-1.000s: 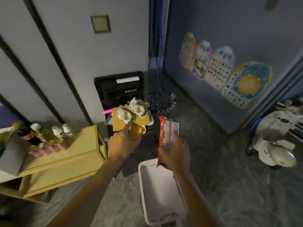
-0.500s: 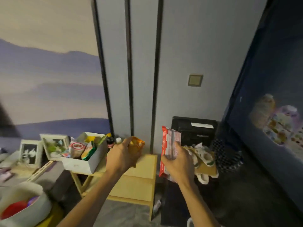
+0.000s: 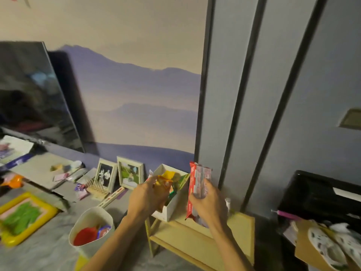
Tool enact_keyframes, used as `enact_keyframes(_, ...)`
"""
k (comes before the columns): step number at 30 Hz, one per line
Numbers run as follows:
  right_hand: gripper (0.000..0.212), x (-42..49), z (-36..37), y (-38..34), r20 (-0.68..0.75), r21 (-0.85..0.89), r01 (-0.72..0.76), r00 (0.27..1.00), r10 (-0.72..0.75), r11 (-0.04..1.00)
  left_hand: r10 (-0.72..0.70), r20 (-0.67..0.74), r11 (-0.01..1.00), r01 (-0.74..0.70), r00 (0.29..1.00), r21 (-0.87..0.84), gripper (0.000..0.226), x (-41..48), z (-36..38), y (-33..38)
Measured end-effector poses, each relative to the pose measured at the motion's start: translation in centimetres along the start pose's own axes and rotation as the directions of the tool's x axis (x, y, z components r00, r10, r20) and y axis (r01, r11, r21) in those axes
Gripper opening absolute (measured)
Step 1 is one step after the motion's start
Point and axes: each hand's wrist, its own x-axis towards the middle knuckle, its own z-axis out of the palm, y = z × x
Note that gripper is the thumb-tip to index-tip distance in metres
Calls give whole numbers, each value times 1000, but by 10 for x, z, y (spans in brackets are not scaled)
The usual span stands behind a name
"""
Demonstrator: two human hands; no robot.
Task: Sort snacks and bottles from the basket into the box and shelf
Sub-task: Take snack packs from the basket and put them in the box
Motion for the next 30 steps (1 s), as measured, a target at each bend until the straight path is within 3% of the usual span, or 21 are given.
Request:
enact_keyframes(2, 67, 20, 28, -5, 26, -2, -10, 1000, 10, 1000, -32, 3, 999, 32, 999, 13, 64, 24, 6, -22)
enact_keyframes(6, 86, 69, 90, -1, 55, -8, -36, 998, 37, 999, -87, 37, 996, 86, 996, 14, 72, 78, 30, -57)
enact_keyframes(18, 92, 199, 239, 16, 150, -104, -149, 975, 163, 983, -220, 216, 975, 207, 951, 80, 60, 243, 122, -115)
enact_keyframes(23, 96, 214, 272, 15, 169, -171, -199, 959, 228, 965, -258, 285, 966, 241, 923, 95, 50, 272, 157, -145)
enact_keyframes(30, 94, 200, 318, 16, 173, -263, -261, 935, 311, 929, -276, 415, 960, 265, 867, 86, 54, 284, 203, -213)
